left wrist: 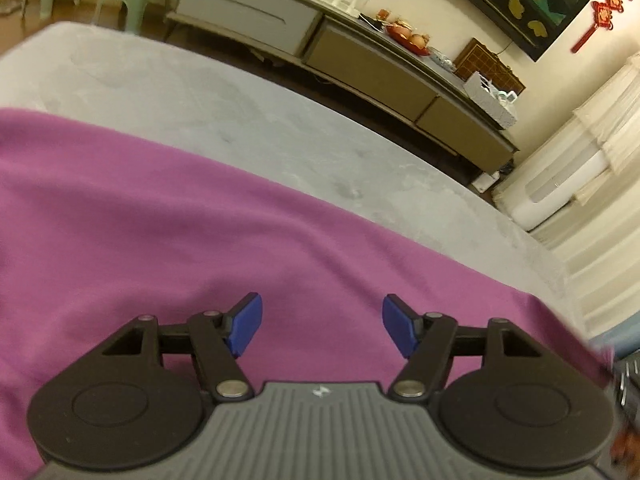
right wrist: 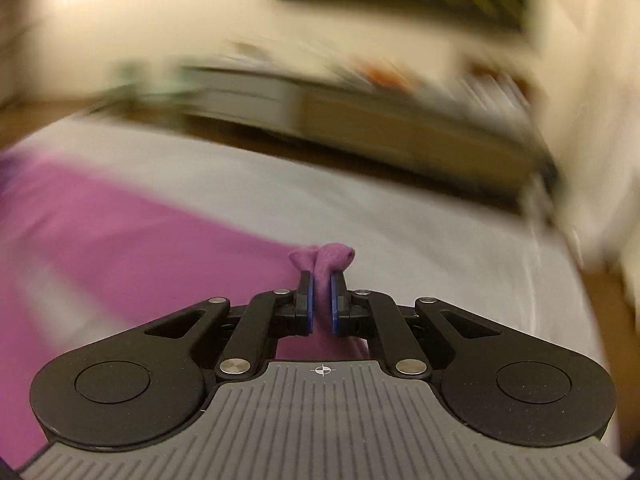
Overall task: Fold clothes
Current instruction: 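Grasp a sleeve cuff with the right gripper and fold it across the body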
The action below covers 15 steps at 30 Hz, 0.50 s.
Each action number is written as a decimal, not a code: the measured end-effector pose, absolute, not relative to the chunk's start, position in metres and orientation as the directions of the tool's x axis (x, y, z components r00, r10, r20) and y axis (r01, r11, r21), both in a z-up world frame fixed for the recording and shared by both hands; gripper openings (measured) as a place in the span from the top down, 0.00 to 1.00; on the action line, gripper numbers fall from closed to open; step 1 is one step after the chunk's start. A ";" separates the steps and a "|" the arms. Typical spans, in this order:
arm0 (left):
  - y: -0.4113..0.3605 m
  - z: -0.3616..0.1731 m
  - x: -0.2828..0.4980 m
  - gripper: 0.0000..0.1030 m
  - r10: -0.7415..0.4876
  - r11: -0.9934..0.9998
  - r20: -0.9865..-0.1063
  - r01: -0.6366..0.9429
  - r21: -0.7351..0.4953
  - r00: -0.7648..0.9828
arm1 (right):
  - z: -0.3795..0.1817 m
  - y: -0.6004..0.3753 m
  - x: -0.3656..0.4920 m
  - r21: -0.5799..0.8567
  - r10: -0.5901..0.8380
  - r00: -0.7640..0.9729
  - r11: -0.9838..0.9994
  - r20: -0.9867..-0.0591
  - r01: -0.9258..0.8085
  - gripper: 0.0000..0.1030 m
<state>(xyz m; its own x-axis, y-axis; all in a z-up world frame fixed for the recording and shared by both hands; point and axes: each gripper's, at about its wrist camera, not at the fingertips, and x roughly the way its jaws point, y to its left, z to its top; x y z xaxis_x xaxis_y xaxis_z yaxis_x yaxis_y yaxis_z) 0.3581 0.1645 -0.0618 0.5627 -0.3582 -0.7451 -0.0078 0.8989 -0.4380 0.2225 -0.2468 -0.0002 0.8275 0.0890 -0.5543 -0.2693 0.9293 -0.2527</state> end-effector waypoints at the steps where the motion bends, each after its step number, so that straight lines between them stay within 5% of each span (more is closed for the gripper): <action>1: 0.162 -0.065 0.361 0.31 -0.372 0.894 -0.744 -0.002 -0.449 0.555 | 0.000 -0.235 0.198 -0.341 0.073 0.833 0.890 -0.549 -0.303 0.94; 4: 0.149 -0.082 0.372 0.30 -0.418 0.871 -0.750 -0.009 -0.492 0.513 | -0.017 -0.219 0.139 -0.488 -0.015 0.836 0.817 -0.549 -0.306 0.94; 15: 0.090 -0.092 0.396 0.27 -0.514 0.788 -0.688 -0.034 -0.614 0.512 | -0.040 -0.245 0.081 -0.337 -0.121 0.774 0.933 -0.621 -0.125 0.95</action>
